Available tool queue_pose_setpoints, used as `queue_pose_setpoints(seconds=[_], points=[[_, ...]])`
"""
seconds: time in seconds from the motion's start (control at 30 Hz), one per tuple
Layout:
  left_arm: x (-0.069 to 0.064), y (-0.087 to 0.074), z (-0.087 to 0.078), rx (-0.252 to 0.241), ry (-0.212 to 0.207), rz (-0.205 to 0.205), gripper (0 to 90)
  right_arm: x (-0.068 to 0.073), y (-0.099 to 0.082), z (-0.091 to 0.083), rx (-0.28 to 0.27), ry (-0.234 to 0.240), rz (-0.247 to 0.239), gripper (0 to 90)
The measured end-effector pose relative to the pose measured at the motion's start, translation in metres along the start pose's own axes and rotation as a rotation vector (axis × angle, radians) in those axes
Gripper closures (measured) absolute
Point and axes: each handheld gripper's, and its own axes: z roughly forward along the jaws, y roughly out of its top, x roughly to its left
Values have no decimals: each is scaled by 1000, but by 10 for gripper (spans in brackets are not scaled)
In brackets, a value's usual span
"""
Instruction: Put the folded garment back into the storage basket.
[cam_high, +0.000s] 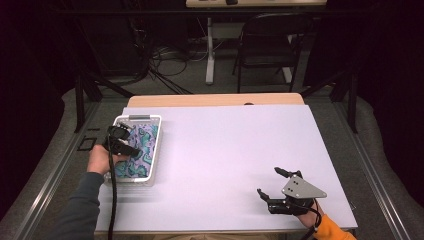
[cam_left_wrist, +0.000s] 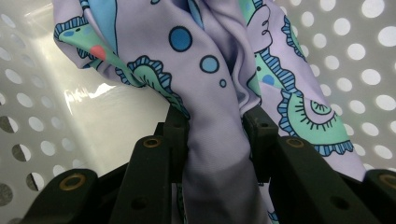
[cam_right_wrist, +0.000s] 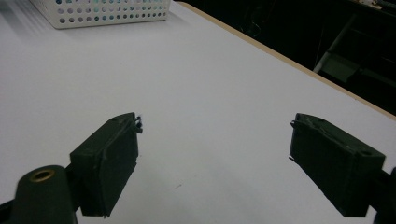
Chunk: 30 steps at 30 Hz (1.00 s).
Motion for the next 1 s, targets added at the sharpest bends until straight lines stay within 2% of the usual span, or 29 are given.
queue_pose_setpoints(seconds=[0.53,0.63,0.7,0.8,1.0], points=[[5,-3,3,-1,5,-34,646,1,1,1,6,6,-5,147],[6,-3,4,1,4,-44,643,1,1,1,6,6,-7,147],[6,-4,5,6,5,-65,632,1,1,2,9,7,-5,147],[7,-4,6,6,18,-62,623,1,1,1,10,6,-2,147],[8,-4,8,21,22,-94,586,2,1,1,7,6,-4,147]])
